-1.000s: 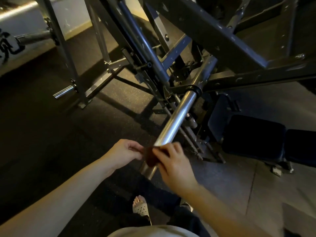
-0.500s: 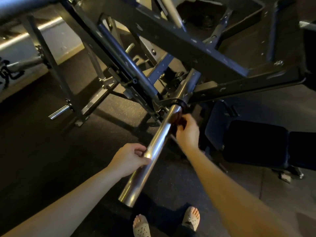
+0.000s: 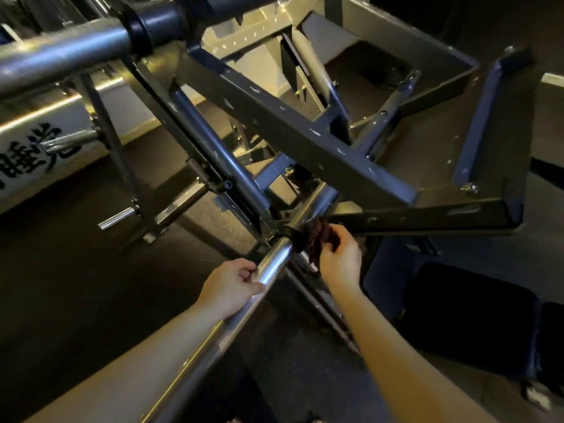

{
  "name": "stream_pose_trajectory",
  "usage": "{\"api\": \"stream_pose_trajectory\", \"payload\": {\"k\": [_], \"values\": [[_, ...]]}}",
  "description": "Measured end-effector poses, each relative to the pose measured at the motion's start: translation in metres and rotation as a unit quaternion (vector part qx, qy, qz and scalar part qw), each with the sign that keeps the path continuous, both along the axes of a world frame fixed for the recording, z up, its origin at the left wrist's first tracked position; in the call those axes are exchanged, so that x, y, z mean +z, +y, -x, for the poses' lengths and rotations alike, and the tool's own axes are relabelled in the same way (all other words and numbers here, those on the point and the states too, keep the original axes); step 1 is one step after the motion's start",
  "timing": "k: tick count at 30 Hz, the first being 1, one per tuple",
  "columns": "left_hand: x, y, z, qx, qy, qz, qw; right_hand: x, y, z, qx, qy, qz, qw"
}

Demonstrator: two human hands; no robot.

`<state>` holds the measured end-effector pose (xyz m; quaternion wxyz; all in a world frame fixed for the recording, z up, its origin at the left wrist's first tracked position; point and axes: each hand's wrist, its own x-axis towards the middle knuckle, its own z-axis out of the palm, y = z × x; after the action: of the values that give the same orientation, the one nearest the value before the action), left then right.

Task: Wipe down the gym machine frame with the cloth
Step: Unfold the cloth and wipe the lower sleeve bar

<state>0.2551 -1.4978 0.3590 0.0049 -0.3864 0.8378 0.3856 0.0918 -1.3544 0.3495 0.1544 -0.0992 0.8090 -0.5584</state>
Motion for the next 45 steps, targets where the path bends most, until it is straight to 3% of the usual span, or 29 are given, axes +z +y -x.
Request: {"api": "stream_pose_trajectory", "payload": {"k": [5, 8, 12, 20, 24, 30, 34, 38, 45], "values": [[-0.008, 0.001, 0.017, 0.008, 0.014, 0.008, 1.000, -0.027, -0.027, -0.017, 0.051, 0.064, -0.076, 0.994], [-0.012, -0.006, 0.024, -0.007, 0.018, 0.006, 1.000, -0.038, -0.034, -0.018, 0.048, 0.162, -0.158, 0.973], [-0.016, -0.017, 0.032, -0.022, 0.036, -0.017, 0.999, -0.027, -0.050, 0.008, 0.027, 0.230, -0.226, 0.946], [-0.027, -0.029, 0.043, -0.054, 0.044, -0.033, 0.997, -0.028, -0.043, 0.005, 0.057, 0.259, -0.229, 0.937], [-0.028, -0.034, 0.044, -0.065, 0.047, -0.045, 0.996, -0.018, -0.057, 0.024, 0.003, 0.222, -0.249, 0.943], [-0.028, -0.035, 0.045, -0.073, 0.047, -0.042, 0.995, -0.019, -0.046, 0.012, 0.085, 0.292, -0.286, 0.909], [-0.029, -0.038, 0.045, -0.077, 0.038, -0.046, 0.995, -0.009, -0.073, 0.027, 0.061, 0.305, -0.335, 0.889], [-0.027, -0.037, 0.044, -0.083, 0.048, -0.055, 0.994, -0.014, -0.052, 0.010, 0.153, 0.362, -0.297, 0.870], [-0.021, -0.040, 0.044, -0.100, 0.062, -0.068, 0.991, -0.009, -0.070, 0.034, 0.050, 0.314, -0.336, 0.886]]}}
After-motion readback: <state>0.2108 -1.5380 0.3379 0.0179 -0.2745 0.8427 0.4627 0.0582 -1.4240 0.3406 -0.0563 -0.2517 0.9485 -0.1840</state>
